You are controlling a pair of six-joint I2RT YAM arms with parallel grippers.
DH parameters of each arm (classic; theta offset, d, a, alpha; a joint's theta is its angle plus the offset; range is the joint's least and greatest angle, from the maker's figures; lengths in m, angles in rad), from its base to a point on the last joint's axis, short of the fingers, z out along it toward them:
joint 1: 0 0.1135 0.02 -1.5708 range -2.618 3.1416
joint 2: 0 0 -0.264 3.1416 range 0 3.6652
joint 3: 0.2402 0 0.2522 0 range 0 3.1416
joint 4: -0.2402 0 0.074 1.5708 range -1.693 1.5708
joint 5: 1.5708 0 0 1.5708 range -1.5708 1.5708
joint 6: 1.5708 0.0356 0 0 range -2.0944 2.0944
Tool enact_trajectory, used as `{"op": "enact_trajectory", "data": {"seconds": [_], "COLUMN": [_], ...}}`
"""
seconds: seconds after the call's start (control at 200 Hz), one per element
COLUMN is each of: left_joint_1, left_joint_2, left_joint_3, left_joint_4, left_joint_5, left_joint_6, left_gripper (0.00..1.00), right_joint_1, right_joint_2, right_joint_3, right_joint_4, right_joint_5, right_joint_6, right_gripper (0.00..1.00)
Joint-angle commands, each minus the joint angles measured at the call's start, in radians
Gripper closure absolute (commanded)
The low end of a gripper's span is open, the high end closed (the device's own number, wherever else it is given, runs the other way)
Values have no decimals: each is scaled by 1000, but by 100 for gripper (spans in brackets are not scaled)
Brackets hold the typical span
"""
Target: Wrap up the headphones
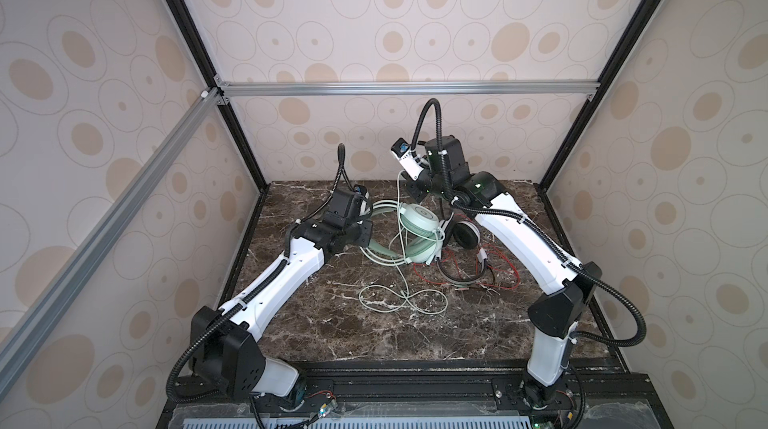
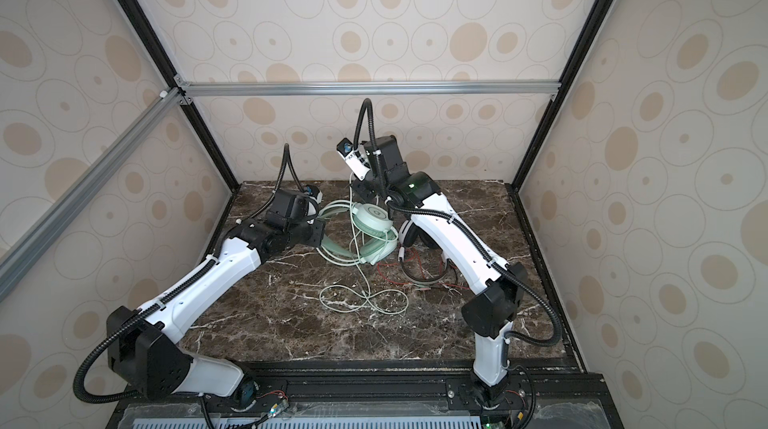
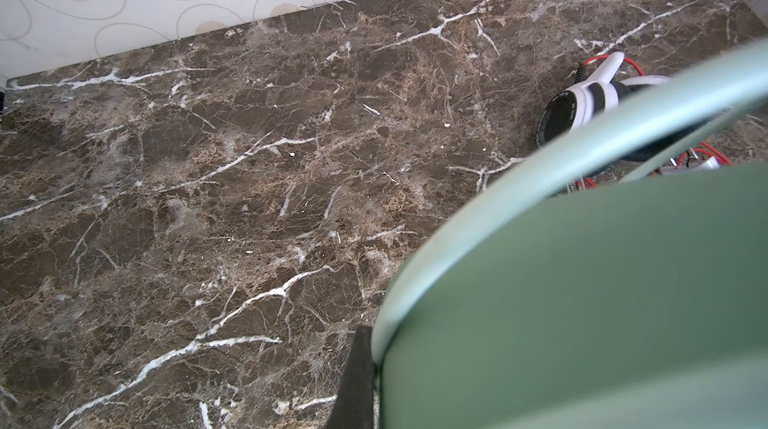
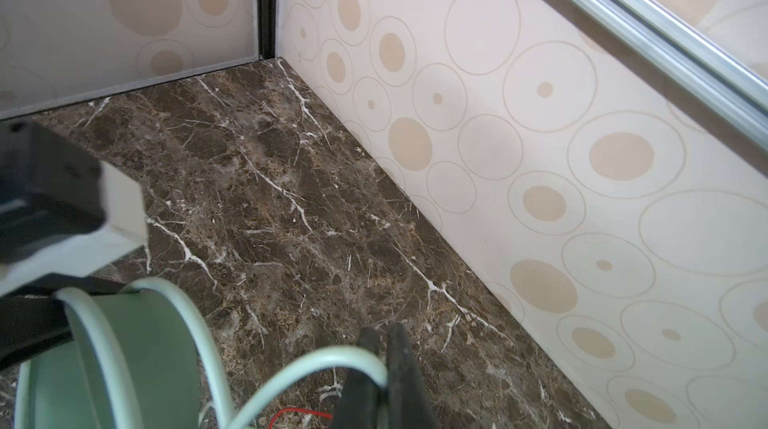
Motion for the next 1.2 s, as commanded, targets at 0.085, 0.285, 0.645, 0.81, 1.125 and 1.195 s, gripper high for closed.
{"op": "enact_trajectory", "data": {"seconds": [0.085,0.285,0.645,0.81,1.125,1.195], "left_joint_1": [-12,-12,-9,3,58,66], "left_joint_2": [-24,-47,-63,-30,-12,-11], "left_joint_3": [23,10,86,180,308,332], "left_joint_4": [16,48,17,-29,-63,-59], "left_joint_5": [34,110,121,45,28,14], "left_joint_6": [6,-5,-73,-95,-110,-118], "left_gripper": [100,100,100,100,100,100], "right_joint_1": [-86,-183,-345,-344,-237,-190], "right_joint_2": [6,62,-14,-140,-225,-194], "right_joint_3": [-40,-53,-369,-599,-933,-960], "right_joint_4": [49,40,217,312,453,493], "right_joint_5": [-126,-359,-694,-676,-637,-675], "right_joint_6": [146,284,546,569,522,509], "right_gripper": [98,85,34,34,35,36]}}
